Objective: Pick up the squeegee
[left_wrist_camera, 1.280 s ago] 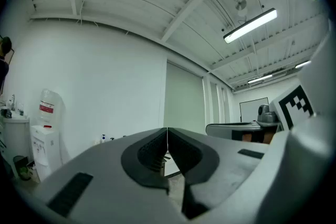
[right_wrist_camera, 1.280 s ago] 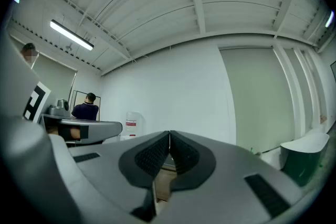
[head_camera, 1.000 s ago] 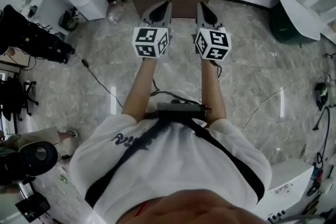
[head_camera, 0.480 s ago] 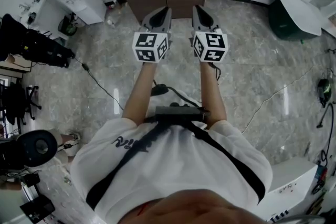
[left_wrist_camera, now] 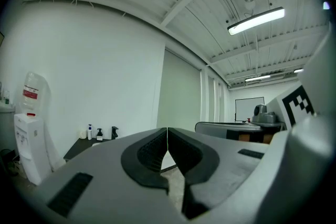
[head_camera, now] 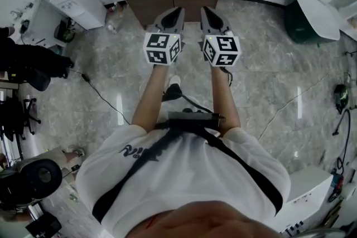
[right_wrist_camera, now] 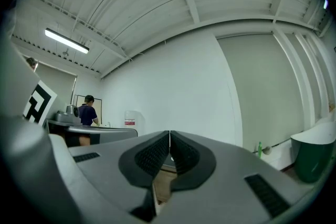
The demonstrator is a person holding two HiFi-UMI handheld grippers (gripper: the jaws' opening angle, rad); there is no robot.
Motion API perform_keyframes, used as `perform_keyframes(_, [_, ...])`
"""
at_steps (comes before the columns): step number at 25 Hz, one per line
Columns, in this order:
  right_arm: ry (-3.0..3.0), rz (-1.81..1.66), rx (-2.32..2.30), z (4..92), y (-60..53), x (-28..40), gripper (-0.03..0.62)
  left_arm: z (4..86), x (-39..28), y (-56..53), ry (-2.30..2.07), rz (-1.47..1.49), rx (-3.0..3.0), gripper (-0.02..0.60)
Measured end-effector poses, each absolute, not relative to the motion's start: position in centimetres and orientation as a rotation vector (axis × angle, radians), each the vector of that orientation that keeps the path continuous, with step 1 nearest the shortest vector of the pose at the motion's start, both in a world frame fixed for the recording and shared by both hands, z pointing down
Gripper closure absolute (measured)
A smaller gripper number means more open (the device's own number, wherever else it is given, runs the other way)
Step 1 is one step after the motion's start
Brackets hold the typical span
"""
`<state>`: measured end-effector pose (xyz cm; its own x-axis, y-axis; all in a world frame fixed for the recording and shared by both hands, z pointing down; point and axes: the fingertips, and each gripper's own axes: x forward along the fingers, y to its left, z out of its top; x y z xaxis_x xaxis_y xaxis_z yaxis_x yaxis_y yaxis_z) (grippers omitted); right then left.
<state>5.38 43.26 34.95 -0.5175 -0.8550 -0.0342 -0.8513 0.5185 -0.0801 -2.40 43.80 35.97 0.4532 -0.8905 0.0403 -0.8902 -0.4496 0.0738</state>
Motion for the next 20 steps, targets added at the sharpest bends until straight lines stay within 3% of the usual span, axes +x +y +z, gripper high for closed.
perform_keyframes(20, [2.703, -0.118, -1.659, 36.4, 20.5, -2.8, 0.585, 37.1, -11.3, 21.0, -1.524, -0.023, 2.580, 0.571])
